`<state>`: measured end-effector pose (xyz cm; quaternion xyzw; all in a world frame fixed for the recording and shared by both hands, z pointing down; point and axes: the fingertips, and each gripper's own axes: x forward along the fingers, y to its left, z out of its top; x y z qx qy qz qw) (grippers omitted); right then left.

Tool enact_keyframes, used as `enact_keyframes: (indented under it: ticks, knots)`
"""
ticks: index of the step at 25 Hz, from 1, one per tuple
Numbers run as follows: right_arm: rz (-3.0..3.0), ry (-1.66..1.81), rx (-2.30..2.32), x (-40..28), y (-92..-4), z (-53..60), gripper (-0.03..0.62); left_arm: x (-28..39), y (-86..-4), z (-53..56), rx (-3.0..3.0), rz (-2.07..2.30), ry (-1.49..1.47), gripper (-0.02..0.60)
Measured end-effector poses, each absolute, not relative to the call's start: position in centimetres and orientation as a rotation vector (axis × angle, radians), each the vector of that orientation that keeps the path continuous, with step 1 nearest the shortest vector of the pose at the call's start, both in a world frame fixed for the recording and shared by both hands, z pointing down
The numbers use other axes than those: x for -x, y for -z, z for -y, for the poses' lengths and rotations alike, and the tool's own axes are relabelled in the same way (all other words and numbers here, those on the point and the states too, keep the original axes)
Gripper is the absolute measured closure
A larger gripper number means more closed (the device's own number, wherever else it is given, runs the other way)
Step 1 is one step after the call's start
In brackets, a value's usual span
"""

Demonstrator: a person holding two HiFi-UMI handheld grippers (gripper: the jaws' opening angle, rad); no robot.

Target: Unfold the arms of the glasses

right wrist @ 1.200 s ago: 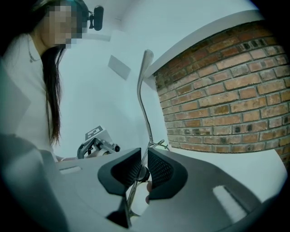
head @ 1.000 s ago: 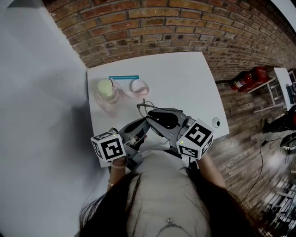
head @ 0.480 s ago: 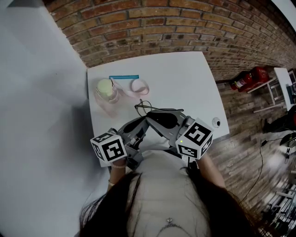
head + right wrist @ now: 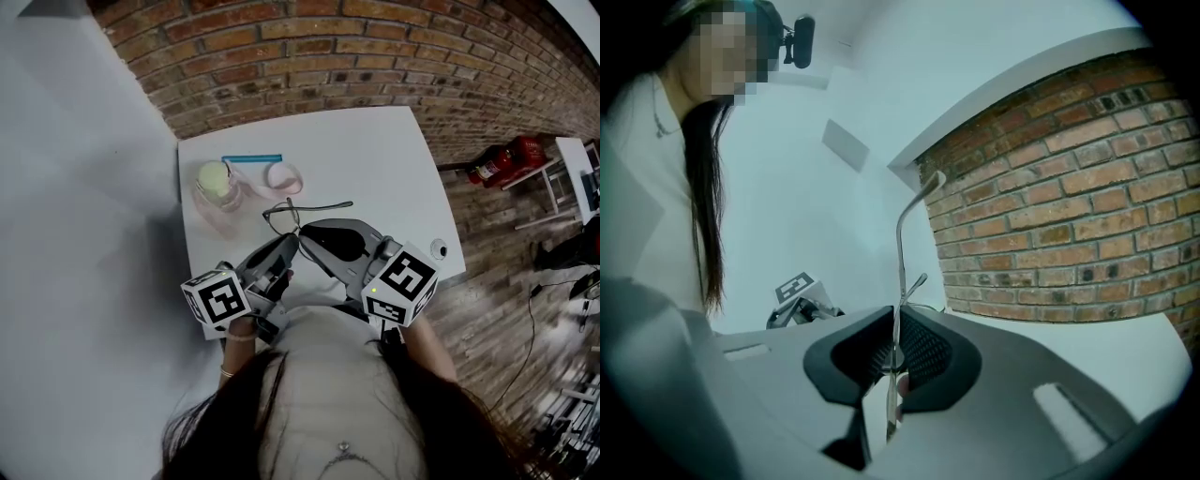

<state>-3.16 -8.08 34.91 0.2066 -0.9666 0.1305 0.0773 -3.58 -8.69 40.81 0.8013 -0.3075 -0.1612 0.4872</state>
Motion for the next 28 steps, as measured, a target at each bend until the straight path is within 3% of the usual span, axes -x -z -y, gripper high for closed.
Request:
enact_keyframes:
  ticks: [28]
  knots:
    - [2.966, -0.331, -0.665, 1.9, -32.3, 8.5, 0.566, 4.8, -40.8, 9.3, -1.714, 0.686, 0.607, 0.558]
